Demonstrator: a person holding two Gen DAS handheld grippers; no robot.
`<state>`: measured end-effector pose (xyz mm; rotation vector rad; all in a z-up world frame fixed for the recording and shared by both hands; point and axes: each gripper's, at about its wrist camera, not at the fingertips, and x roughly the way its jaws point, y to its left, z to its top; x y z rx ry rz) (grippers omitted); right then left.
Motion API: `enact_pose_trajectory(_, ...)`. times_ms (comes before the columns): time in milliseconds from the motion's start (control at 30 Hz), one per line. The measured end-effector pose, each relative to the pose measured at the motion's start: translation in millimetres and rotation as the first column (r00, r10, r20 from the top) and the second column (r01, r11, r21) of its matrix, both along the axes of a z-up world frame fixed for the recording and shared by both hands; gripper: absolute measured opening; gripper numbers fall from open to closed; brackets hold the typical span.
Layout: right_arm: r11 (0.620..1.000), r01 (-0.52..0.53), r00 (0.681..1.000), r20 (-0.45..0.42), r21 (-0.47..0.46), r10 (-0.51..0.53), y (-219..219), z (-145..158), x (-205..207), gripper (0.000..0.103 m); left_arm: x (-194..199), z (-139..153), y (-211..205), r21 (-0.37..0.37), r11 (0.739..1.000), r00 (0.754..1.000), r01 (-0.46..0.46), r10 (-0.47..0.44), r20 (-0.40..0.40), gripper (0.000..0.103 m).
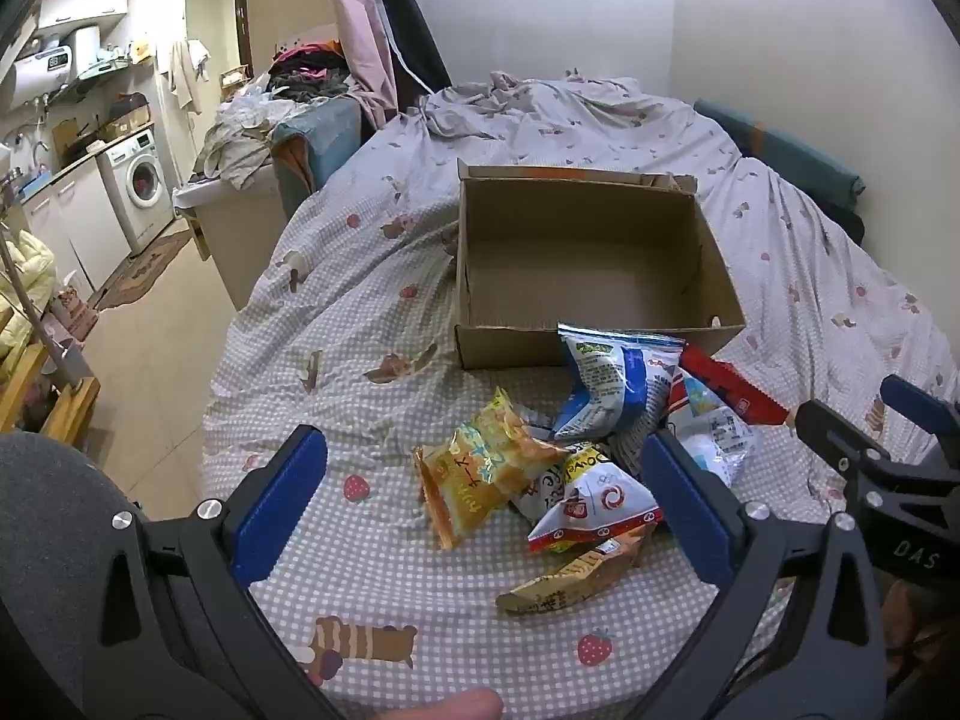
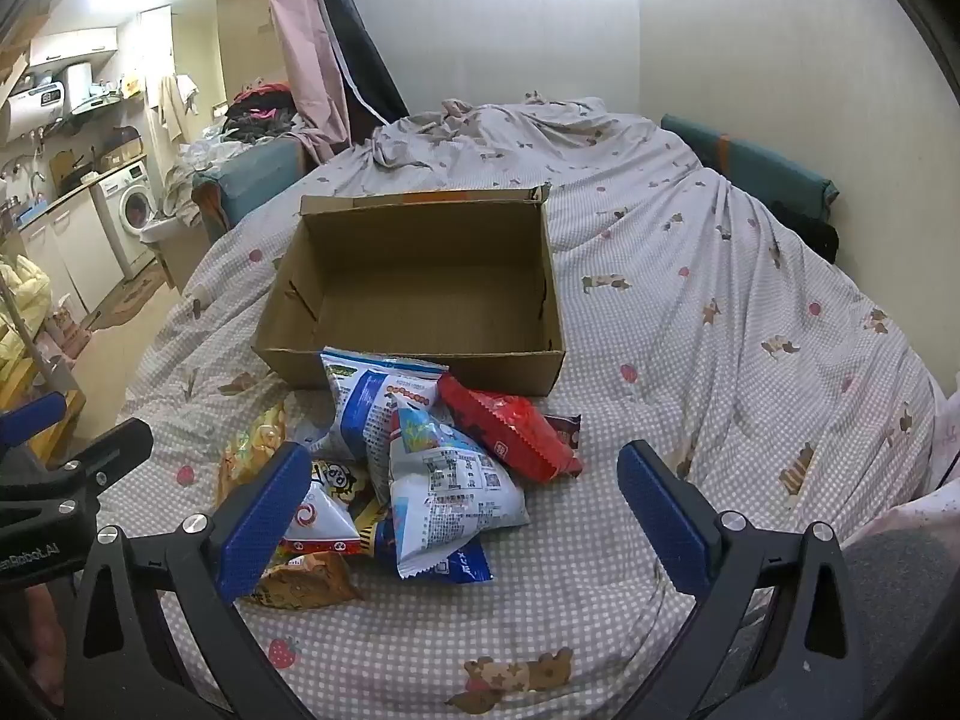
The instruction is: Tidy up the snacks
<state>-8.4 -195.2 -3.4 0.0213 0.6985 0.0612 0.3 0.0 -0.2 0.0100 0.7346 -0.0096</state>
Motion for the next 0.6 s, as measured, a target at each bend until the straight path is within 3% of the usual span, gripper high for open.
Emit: enact_pose_trajectory(600, 1.000, 0.002, 1.000, 0.000, 0.006, -0.002, -0.2, -0.5, 0.0, 0.103, -0.2, -0.1, -0.2, 0.002, 1.000, 1.000, 0.000, -0.001, 0.005, 0.103)
